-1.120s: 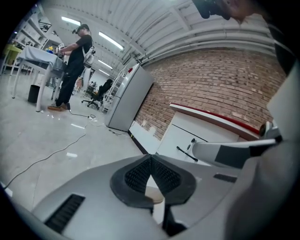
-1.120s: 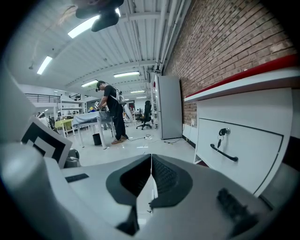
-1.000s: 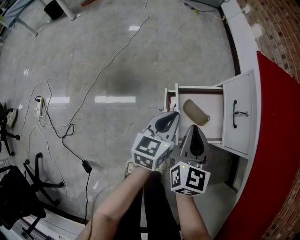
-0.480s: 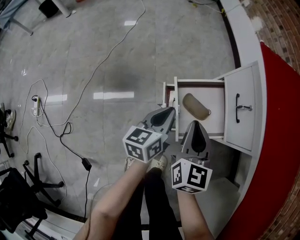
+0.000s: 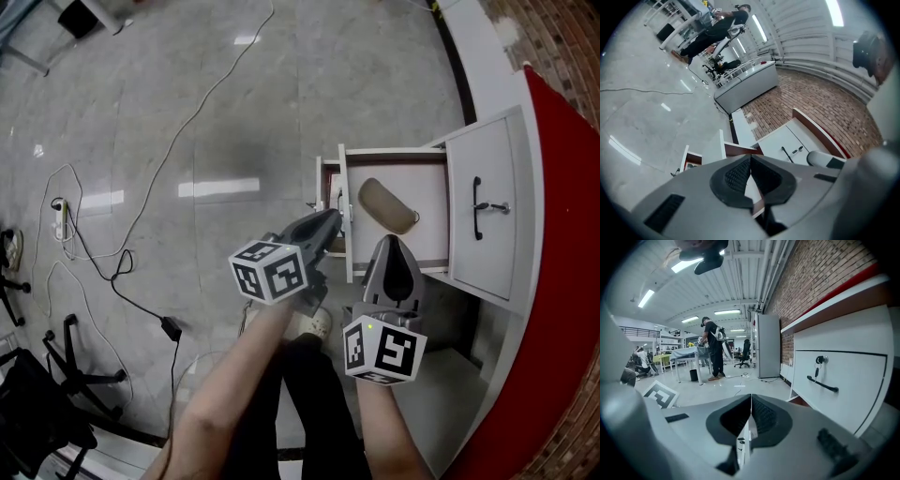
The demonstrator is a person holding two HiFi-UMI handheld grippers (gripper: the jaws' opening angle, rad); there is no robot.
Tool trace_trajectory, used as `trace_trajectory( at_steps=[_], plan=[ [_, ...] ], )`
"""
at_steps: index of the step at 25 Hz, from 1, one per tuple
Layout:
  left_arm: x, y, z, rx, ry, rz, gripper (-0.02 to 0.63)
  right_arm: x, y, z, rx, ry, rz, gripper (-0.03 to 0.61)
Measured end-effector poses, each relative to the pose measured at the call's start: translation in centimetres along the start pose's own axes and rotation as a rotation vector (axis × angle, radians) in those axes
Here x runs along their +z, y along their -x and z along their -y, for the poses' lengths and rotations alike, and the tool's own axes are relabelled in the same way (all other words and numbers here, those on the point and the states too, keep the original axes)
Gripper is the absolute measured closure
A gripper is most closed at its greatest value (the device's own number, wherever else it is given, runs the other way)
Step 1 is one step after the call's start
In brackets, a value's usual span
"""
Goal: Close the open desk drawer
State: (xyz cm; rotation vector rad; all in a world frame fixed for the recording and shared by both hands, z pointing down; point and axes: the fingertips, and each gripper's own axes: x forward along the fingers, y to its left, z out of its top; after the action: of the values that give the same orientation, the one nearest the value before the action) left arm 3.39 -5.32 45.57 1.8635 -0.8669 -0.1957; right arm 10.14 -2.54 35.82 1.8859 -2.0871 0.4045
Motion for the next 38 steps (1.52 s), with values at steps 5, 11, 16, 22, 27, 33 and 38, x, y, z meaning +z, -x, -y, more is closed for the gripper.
trace_trajectory(
  at_steps=[5, 11, 16, 22, 27, 33, 38],
  plan=[
    [-1.2, -0.5, -2.7, -0.005, 0.045, -0.019, 0.603, -1.5, -0.8, -0.3, 0.004, 0.001, 0.025, 0.566],
    [-3.6, -1.4, -6.3, -0.004, 0.122, -0.03, 0.603, -3.8, -1.1, -0.4, 0.006, -0.003, 0.038, 0.565],
    [-5.9, -2.5, -8.7, -0.005, 0.155, -0.035, 0.602, -5.9, -1.8, -0.1, 0.008, -0.005, 0.038, 0.565],
    [-8.2, -3.8, -11.5, 0.022, 0.196, -0.05, 0.601, -7.0, -2.3, 0.2, 0.016, -0.014, 0.041, 0.565],
    [-8.9, -5.1, -12.3, -0.032, 0.268, -0.039, 0.601, -7.5, -2.2, 0.6, 0.022, -0.032, 0.039, 0.565],
    [-9.2, -6.1, -13.0, -0.1, 0.283, -0.071, 0.6, -7.9, -2.4, 0.7, 0.031, -0.034, 0.037, 0.565],
    [-9.7, -6.5, -13.2, -0.155, 0.324, -0.105, 0.561, -8.2, -2.6, 0.8, 0.031, -0.03, 0.035, 0.565]
  ],
)
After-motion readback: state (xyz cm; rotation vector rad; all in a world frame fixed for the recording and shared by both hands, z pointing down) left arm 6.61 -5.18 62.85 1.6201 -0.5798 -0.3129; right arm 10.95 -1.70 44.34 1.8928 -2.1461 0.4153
